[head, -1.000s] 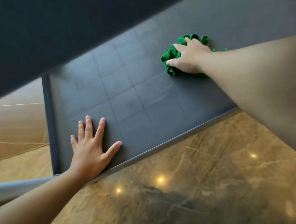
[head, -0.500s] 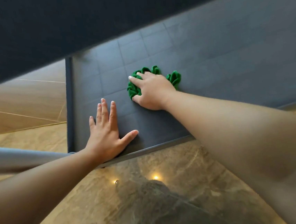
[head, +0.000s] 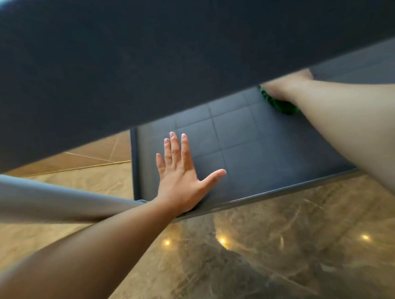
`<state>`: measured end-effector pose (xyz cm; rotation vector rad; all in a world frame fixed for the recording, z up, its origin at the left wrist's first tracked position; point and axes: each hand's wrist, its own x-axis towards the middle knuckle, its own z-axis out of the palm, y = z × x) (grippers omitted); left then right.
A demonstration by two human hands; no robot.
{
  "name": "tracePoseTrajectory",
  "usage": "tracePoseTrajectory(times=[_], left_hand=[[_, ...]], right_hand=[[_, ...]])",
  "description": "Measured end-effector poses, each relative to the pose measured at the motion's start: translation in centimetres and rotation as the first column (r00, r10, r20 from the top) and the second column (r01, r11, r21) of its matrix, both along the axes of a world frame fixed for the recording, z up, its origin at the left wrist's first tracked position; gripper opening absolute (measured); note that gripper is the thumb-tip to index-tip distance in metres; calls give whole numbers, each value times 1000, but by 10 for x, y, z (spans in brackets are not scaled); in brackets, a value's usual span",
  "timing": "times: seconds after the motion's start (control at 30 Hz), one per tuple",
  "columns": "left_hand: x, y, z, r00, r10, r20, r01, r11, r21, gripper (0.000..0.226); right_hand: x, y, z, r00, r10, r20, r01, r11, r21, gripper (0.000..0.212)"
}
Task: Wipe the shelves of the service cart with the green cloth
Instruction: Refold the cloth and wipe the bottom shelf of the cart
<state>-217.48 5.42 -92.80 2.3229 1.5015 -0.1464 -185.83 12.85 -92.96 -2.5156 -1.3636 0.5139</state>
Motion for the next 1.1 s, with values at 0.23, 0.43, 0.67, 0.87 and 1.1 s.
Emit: tracePoseTrajectory(times=[0.23,0.43,0.67,0.87,1.1], left_hand=[[-11,11,2,991,46,125,-37,997,-71,119],[-21,31,7,903,302,307,-268,952,-146,127],[-39,43,7,809,427,405,-378,904,-198,126],[-44,47,5,833,386,396,-335,922,-194,124],[-33,48,2,904,298,308,-267,954,-137,123]], right_hand=[[-89,2,20,966,234,-110,-229,972,51,68],[-173,-6,21,790,592,-160,-581,806,110,74],[-218,-27,8,632,761,-143,-732,648,211,54],[-194,-25,4,665,738,-118,-704,672,231,55],[-83,-33,-2,884,467,24,-460,860,222,61]])
